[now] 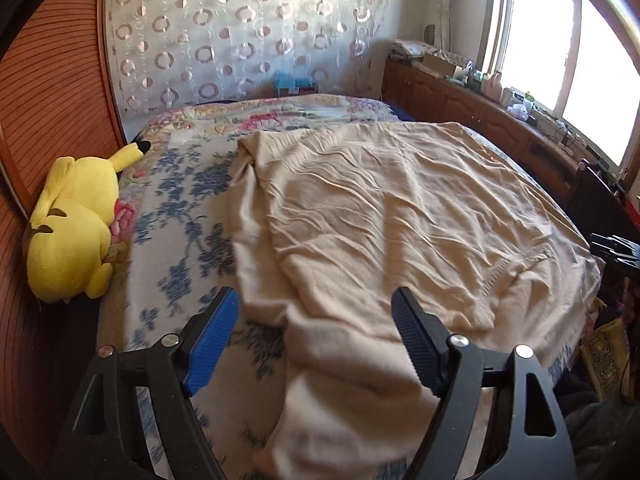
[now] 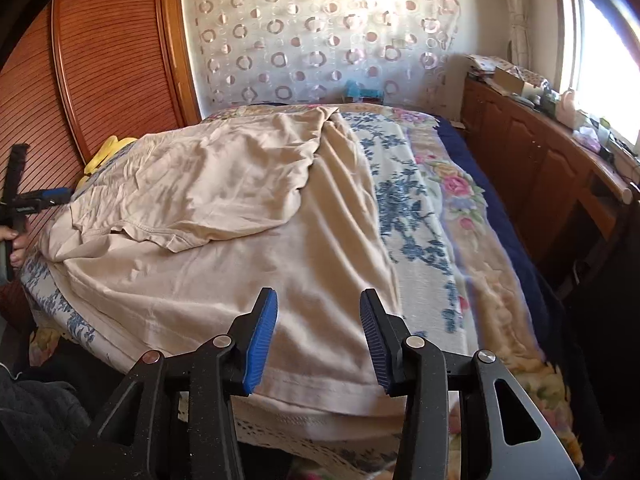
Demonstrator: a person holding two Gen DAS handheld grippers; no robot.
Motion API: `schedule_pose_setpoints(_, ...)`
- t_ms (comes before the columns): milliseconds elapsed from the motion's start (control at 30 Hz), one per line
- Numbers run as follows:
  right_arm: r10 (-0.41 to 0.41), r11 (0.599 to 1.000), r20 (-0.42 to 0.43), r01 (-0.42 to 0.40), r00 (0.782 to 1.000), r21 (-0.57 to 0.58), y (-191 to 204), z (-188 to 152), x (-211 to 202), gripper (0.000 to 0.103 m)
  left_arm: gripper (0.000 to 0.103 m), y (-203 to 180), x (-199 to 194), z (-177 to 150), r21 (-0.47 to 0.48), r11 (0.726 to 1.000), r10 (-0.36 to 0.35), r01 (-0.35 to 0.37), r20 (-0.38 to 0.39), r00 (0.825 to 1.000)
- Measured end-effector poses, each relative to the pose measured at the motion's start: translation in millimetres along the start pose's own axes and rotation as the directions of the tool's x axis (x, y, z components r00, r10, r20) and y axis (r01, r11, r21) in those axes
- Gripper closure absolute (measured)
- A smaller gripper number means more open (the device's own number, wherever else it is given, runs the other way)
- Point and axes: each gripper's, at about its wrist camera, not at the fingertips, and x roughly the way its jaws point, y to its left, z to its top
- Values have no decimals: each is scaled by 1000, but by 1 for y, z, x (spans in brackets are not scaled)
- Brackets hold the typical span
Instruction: Fold small clothes
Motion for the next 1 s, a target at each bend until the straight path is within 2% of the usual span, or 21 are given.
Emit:
schedule_pose_setpoints(100,7,1000,-13,-7,1000,4,-1,-1,10,58,33,4,-14,-18,1,1000,16,-16,-2,1000)
schedule_pose_setpoints(167,6,1000,-21,-6,1000,10,-2,-2,15,58,45,7,-15,-33,-10,1000,17,-18,-24,1000)
schedule_pose_setpoints(267,4,1000,-30,-4,1000,20,-4,-4,22,58,57,13,-11,-49,-24,999,39,-40,-47,998)
schedule_pose_setpoints(500,6,1000,-33,-5,999,21,-6,-7,27,57,70,19,-8,-66,-89,996,6,-11,-55,998)
schedule_pose_setpoints(633,-1,1000,-29,1,1000,0,-1,-8,28,53,94,16,-14,-67,-104,994,-23,20,-34,999)
schedule_pose_setpoints(867,6,1000,-29,-6,1000,-12,-1,-9,29,51,96,12,-77,-64,-183,983,14,2,84,996)
schedule_pose_setpoints(1000,-1,1000,-34,0,999,-20,-1,-8,30,51,96,8,-92,-68,-176,984,35,-27,42,998)
